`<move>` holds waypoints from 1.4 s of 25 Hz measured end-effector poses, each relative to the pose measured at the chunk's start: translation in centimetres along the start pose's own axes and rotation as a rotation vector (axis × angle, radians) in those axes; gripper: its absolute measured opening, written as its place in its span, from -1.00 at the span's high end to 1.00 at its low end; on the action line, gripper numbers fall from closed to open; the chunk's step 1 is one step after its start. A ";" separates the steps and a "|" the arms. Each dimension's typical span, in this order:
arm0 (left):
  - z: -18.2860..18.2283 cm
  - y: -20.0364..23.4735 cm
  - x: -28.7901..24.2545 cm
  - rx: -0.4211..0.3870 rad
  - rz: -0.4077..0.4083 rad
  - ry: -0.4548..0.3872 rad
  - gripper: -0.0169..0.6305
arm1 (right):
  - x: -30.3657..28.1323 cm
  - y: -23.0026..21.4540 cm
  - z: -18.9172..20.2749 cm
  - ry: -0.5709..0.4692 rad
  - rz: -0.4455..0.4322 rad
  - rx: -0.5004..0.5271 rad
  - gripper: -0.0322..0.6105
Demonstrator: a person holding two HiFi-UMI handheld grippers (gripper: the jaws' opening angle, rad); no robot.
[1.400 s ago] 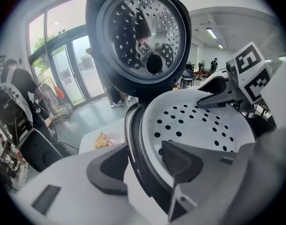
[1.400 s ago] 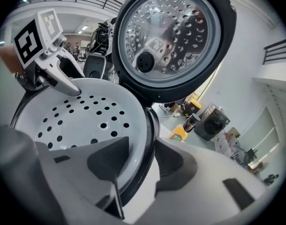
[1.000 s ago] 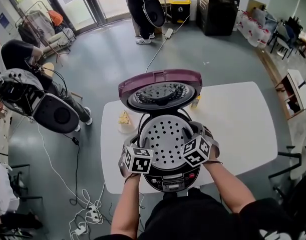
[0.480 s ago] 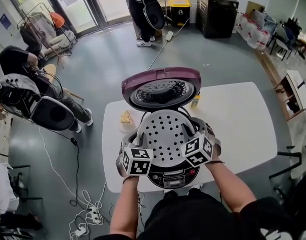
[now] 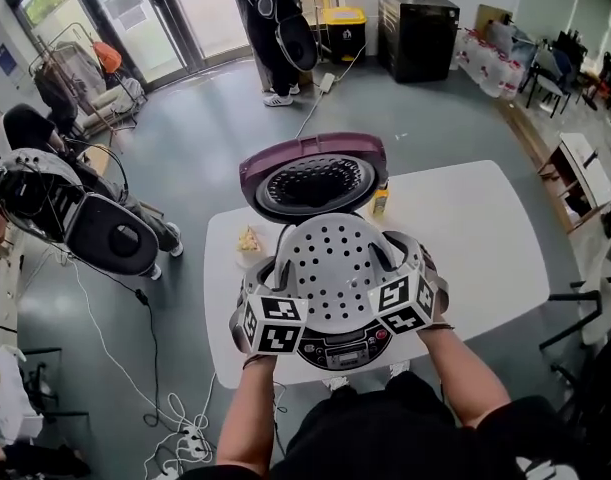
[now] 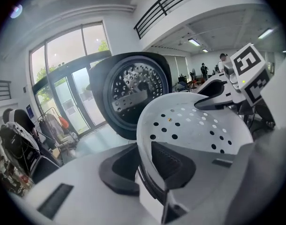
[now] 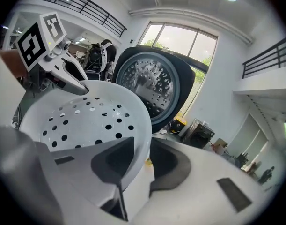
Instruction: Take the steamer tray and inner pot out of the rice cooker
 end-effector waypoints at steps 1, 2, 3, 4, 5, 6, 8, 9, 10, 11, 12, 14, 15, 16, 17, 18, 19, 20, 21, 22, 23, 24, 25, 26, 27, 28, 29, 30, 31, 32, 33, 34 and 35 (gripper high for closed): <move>-0.4 -0.4 0.0 -0.004 0.003 -0.005 0.70 | 0.5 -0.3 0.2 -0.003 0.006 -0.005 0.58; -0.9 -0.9 0.0 -0.008 0.004 -0.009 0.70 | 1.0 -0.8 0.3 -0.006 0.012 -0.010 0.58; -1.5 -1.4 -0.2 -0.013 0.005 -0.012 0.70 | 1.4 -1.4 0.5 -0.009 0.017 -0.016 0.58; -2.0 -2.0 -0.4 -0.018 0.005 -0.013 0.71 | 1.9 -2.1 0.8 -0.012 0.022 -0.022 0.58; -2.6 -2.6 -0.8 -0.022 0.006 -0.013 0.71 | 2.3 -2.8 1.1 -0.015 0.026 -0.027 0.58; -3.1 -3.3 -1.2 -0.026 0.007 -0.013 0.71 | 2.7 -3.6 1.5 -0.016 0.027 -0.032 0.58; -4.1 -5.0 -2.0 -0.027 0.008 -0.011 0.71 | 3.4 -5.3 2.4 -0.016 0.024 -0.037 0.58; -4.5 -5.9 -2.4 -0.024 0.007 -0.009 0.71 | 3.8 -6.2 3.0 -0.014 0.021 -0.036 0.58; -5.1 -6.8 -2.8 -0.020 0.006 -0.009 0.71 | 4.2 -7.1 3.5 -0.013 0.018 -0.033 0.58; -5.6 -7.8 -3.2 -0.016 0.005 -0.009 0.71 | 4.6 -8.0 4.0 -0.011 0.014 -0.029 0.58; -6.1 -8.7 -3.6 -0.012 0.004 -0.009 0.71 | 5.0 -9.0 4.6 -0.010 0.010 -0.026 0.58; -7.1 -10.5 -4.4 -0.008 0.002 -0.012 0.71 | 5.7 -10.8 5.5 -0.009 0.007 -0.020 0.58; -7.6 -11.4 -4.9 -0.009 0.002 -0.012 0.70 | 6.0 -11.7 6.0 -0.009 0.007 -0.017 0.58; -7.9 -12.2 -5.4 -0.013 0.001 -0.011 0.70 | 6.3 -12.6 6.6 -0.009 0.009 -0.012 0.58; -8.3 -13.1 -6.0 -0.021 0.001 -0.008 0.70 | 6.6 -13.4 7.1 -0.009 0.012 -0.006 0.58; -8.7 -13.9 -6.6 -0.030 0.003 -0.004 0.69 | 6.9 -14.2 7.7 -0.007 0.015 0.002 0.58; -9.1 -14.8 -7.3 -0.037 0.006 0.000 0.68 | 7.2 -15.1 8.4 -0.006 0.018 0.011 0.58; -9.5 -15.7 -8.0 -0.040 0.009 0.003 0.68 | 7.4 -16.0 9.1 -0.004 0.019 0.017 0.58; -9.8 -16.6 -8.7 -0.038 0.010 0.007 0.68 | 7.6 -16.9 9.8 -0.002 0.018 0.018 0.58; -10.0 -17.5 -9.3 -0.035 0.010 0.012 0.68 | 7.7 -17.6 10.7 0.001 0.014 0.017 0.58; -10.1 -18.4 -9.9 -0.031 0.010 0.018 0.68 | 7.9 -18.3 11.6 0.004 0.010 0.013 0.58; -10.2 -19.4 -10.5 -0.028 0.010 0.026 0.68 | 8.0 -19.0 12.5 0.010 0.007 0.009 0.58; -10.4 -20.3 -11.0 -0.024 0.012 0.032 0.68 | 8.1 -19.6 13.3 0.017 0.003 0.005 0.58; -10.6 -21.1 -11.6 -0.020 0.012 0.037 0.68 | 8.2 -20.4 14.1 0.023 -0.001 0.002 0.58; -10.9 -21.9 -12.2 -0.014 0.013 0.040 0.68 | 8.2 -21.1 14.8 0.030 -0.005 -0.001 0.58; -11.2 -22.6 -12.8 -0.006 0.013 0.043 0.68 | 8.2 -21.9 15.5 0.036 -0.009 -0.004 0.58; -11.4 -23.3 -13.4 0.002 0.013 0.045 0.68 | 8.2 -22.5 16.2 0.043 -0.013 -0.009 0.58; -11.5 -23.9 -14.0 0.012 0.013 0.048 0.69 | 8.1 -23.1 16.9 0.051 -0.019 -0.013 0.58; -11.5 -24.4 -14.7 0.023 0.012 0.050 0.69 | 8.0 -23.6 17.7 0.059 -0.024 -0.017 0.58; -11.4 -25.0 -15.5 0.035 0.011 0.053 0.70 | 7.7 -24.1 18.5 0.067 -0.030 -0.019 0.58; -11.2 -25.5 -16.4 0.047 0.010 0.057 0.70 | 7.4 -24.6 19.4 0.075 -0.035 -0.019 0.58; -10.8 -26.0 -17.3 0.060 0.009 0.061 0.70 | 7.0 -25.0 20.3 0.083 -0.041 -0.019 0.58; -10.3 -26.5 -18.1 0.074 0.008 0.065 0.71 | 6.5 -25.3 21.3 0.091 -0.048 -0.018 0.58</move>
Point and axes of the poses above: the fingertips, and each gripper's own axes: x backward along the fingers, y to its left, z out of its underside, the point moved 3 cm from there along x, backward along the fingers, and after that the axes turned 15 degrees about -y, right-handed, at the moved point
